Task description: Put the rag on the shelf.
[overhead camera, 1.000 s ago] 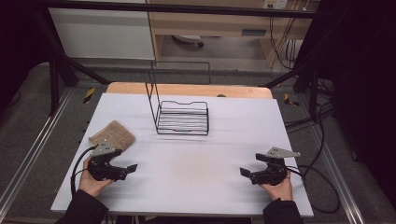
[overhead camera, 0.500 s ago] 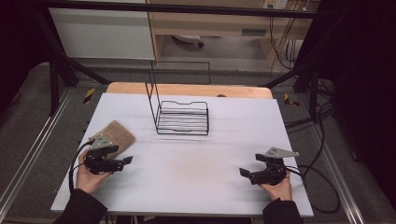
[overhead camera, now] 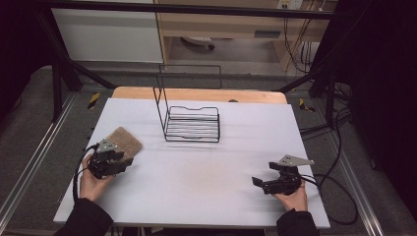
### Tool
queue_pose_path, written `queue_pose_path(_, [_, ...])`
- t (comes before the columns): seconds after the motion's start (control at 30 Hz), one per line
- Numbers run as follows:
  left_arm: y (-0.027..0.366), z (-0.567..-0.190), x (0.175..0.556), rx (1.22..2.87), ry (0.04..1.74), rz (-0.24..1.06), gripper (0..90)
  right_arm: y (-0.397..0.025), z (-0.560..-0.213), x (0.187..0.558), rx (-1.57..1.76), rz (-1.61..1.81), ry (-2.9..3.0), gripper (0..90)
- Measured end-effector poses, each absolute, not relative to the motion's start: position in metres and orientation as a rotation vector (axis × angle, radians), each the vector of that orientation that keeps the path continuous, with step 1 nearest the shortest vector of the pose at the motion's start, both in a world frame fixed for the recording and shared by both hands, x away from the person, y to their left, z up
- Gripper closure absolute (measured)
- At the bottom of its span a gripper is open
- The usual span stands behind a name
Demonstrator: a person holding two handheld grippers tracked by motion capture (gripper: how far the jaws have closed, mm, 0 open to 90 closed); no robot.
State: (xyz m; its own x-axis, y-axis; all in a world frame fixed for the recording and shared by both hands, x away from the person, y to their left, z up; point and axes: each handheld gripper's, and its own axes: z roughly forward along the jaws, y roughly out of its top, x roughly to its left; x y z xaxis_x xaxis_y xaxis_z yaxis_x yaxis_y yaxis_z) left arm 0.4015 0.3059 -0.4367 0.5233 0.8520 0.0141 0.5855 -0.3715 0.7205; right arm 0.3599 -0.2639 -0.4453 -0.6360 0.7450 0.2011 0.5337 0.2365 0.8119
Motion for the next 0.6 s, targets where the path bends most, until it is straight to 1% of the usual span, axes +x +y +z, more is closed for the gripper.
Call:
queue_pose_path(0.13, [0.3061, -0.4401, 0.4047, 2.114, 1.182, 0.51, 57.1, -0.2639, -0.4453, 0.36, 1.205, 1.351, 2.28, 0.6])
queue_pose_path(0.37, [0.3036, -0.4429, 0.4073, 2.141, 1.193, 0.548, 63.0, -0.2638, -0.4452, 0.3599, 1.211, 1.346, 2.286, 0.6])
queue_pose_path(0.6, [0.3022, -0.444, 0.4085, 2.153, 1.203, 0.594, 73.2, -0.2634, -0.4458, 0.3603, 1.21, 1.346, 2.284, 0.8])
